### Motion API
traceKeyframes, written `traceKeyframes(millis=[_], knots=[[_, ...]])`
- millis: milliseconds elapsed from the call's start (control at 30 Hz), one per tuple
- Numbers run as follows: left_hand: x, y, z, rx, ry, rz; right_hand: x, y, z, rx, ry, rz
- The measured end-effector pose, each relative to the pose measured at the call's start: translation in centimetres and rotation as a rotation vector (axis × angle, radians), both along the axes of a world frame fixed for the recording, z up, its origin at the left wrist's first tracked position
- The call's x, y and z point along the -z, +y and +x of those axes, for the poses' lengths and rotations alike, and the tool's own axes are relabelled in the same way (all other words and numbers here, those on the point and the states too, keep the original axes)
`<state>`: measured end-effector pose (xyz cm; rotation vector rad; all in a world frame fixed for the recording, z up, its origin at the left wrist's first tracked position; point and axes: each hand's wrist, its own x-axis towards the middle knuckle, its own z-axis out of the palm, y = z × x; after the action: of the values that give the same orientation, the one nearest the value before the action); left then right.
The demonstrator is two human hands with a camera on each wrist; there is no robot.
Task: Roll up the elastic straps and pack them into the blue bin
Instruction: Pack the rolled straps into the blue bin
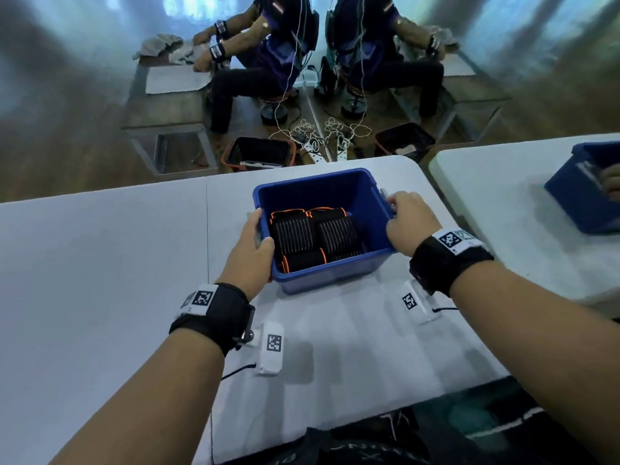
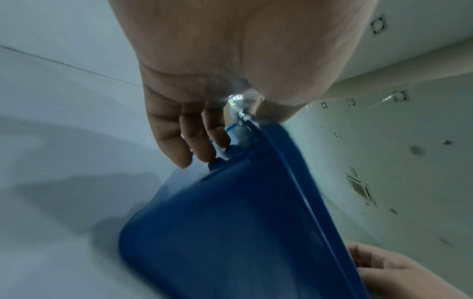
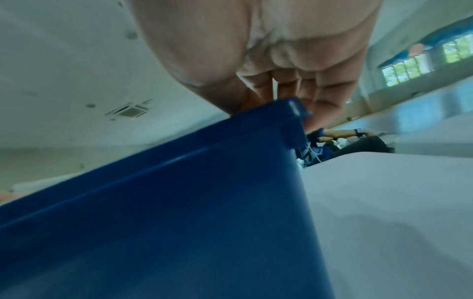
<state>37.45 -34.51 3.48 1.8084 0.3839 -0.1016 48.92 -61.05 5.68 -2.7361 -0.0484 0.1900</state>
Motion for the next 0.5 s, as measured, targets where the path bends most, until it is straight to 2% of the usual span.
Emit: traceKeyframes(millis=[333, 500], knots=[[-0.2, -0.8, -2.7, -0.019, 0.008, 0.199, 1.7, -2.3, -5.6, 0.021, -0.035, 0.273], [0.0, -1.1, -3.1, -0.127, 0.001, 0.275, 2.6, -2.4, -7.6, 0.039, -0.075, 0.365]])
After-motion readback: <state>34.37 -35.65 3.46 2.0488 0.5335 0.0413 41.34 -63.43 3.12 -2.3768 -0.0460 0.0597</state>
